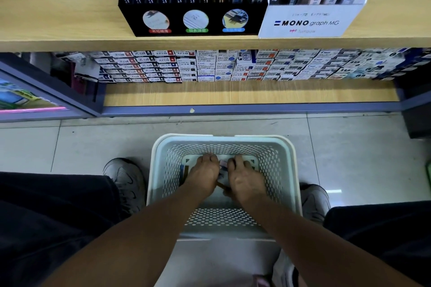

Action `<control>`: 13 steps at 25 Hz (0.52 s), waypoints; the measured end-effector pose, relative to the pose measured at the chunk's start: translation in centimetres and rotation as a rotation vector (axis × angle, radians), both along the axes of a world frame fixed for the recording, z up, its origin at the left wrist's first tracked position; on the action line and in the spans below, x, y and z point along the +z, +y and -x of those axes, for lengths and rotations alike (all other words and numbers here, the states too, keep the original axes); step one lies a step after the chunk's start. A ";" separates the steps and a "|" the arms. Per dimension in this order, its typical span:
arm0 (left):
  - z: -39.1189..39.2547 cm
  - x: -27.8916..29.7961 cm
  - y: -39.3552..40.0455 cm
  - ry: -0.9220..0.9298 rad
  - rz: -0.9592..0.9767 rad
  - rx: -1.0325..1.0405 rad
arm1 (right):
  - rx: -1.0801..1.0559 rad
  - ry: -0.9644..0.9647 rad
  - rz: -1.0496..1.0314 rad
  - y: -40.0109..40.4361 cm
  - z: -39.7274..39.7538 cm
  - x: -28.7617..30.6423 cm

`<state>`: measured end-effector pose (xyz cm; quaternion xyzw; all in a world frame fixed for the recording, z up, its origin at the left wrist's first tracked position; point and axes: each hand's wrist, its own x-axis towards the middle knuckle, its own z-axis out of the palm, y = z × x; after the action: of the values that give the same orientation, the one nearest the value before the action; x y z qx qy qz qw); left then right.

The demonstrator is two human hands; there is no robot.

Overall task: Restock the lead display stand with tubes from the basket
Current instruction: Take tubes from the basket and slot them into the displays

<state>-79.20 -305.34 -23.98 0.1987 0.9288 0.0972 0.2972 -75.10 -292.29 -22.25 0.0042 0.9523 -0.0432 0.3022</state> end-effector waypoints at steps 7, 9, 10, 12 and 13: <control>-0.7 -0.2 -1.4 -0.025 0.222 0.008 | 0.026 0.023 -0.015 -0.6 0.4 0.2; -1.3 -0.4 -1.2 -0.012 0.289 -0.038 | 0.123 0.004 -0.002 -0.7 0.5 0.2; -1.5 -0.6 -1.1 0.042 0.291 -0.055 | 0.180 0.005 -0.007 -0.6 0.5 0.0; -2.0 -0.9 -1.1 0.100 0.290 -0.104 | 0.279 0.025 -0.017 -0.8 0.4 -0.3; -2.2 -1.0 -1.3 0.113 0.298 -0.113 | 0.317 0.034 -0.028 -1.1 0.3 -0.5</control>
<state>-76.99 -306.63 -24.94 0.2093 0.9356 -0.0700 0.2756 -75.40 -293.37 -22.74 -0.1429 0.9465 0.0181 0.2888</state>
